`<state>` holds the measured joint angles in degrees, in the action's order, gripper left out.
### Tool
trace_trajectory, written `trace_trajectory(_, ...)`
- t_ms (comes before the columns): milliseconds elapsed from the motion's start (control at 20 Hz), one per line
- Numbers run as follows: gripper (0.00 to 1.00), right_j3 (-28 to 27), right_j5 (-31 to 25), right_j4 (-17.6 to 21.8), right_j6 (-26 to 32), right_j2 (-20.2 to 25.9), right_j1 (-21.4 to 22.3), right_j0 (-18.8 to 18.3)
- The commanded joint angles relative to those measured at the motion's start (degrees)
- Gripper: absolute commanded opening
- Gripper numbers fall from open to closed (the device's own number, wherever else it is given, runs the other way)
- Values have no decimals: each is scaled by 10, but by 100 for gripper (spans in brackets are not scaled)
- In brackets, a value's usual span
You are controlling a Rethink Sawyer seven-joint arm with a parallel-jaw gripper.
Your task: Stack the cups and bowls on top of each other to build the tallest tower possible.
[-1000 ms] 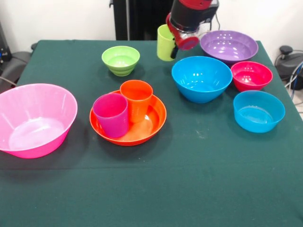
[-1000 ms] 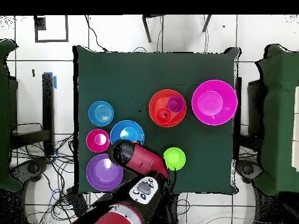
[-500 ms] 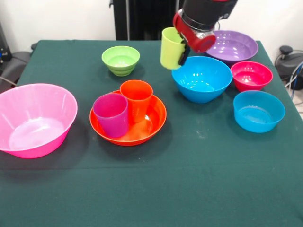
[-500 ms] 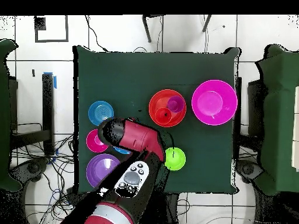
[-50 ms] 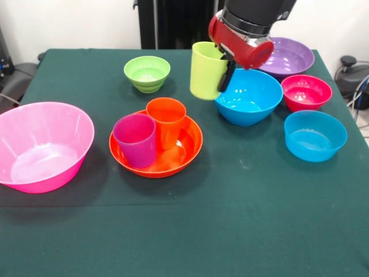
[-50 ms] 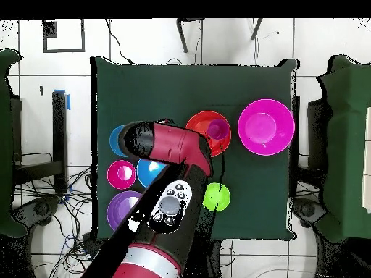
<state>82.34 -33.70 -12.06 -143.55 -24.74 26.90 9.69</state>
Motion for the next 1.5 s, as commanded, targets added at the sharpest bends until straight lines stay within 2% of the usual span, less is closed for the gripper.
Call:
trace_trajectory(50,0,-114,-92,61,111,105,-45,-20)
trace_trajectory(350,0,-151,-96,71,90,122,-82,-29)
trace_trajectory(550,0,-164,-98,83,79,114,-99,-26)
trace_trajectory(750,0,-183,-128,110,102,99,-109,-26)
trace_trajectory(1100,0,-205,-133,150,132,95,-123,-35)
trace_trajectory(1500,0,-193,-108,188,135,108,-126,-44)
